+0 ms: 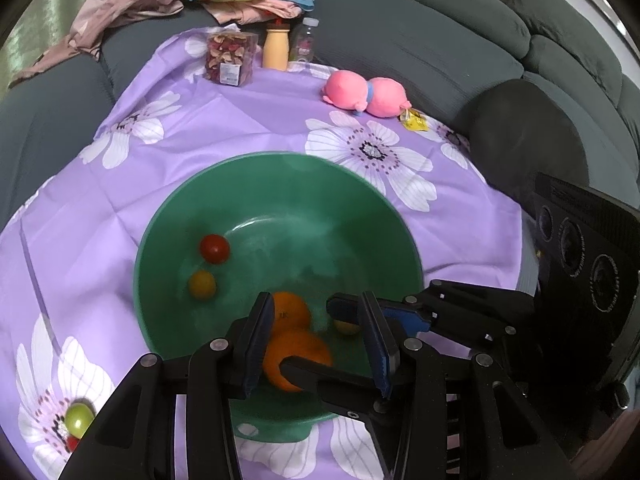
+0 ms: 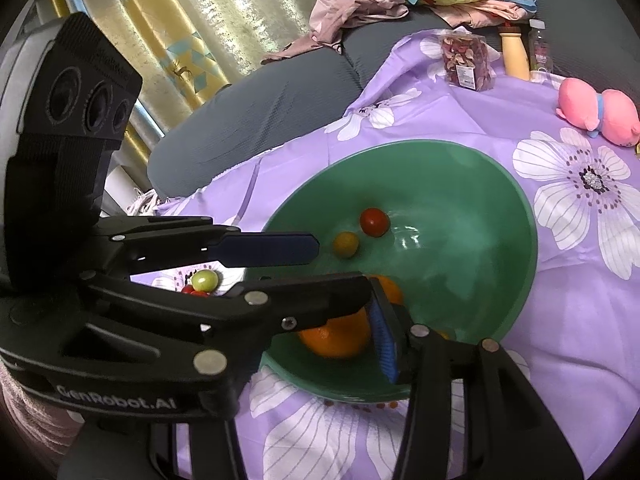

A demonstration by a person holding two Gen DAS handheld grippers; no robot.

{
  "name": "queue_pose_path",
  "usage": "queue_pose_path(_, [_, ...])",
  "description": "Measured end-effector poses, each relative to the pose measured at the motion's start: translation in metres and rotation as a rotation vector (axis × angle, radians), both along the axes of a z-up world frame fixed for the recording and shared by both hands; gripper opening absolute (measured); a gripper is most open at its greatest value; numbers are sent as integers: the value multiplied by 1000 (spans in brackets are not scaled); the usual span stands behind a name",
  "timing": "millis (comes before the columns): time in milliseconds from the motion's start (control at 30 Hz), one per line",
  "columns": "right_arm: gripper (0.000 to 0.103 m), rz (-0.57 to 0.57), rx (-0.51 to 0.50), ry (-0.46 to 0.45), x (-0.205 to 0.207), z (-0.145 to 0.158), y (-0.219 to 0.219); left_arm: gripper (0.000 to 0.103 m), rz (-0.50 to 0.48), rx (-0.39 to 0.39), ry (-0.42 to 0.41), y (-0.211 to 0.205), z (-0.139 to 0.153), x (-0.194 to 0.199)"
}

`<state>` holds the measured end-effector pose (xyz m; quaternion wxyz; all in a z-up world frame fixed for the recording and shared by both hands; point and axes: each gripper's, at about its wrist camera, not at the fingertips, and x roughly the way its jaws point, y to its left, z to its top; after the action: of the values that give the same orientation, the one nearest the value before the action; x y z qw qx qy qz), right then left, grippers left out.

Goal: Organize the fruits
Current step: 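Carry the orange with the left gripper over the green bowl and release, then move both grippers back toward the two red tomatoes beside the green fruit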

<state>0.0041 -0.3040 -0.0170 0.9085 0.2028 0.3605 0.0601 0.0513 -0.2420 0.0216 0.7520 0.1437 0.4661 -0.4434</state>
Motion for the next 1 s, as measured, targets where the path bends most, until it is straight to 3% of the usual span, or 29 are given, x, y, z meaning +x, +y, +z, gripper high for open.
queue_pose_path(167, [48, -14, -34, 2, -3, 3, 1, 43, 31, -1, -1, 6, 2, 1])
queue_pose_path(467, [59, -34, -66, -5, -16, 11, 6, 43, 89, -56, -15, 39, 19, -7])
queue_pose_path(1000, [64, 67, -117, -29, -34, 26, 47, 43, 294, -72, -24, 130, 23, -21])
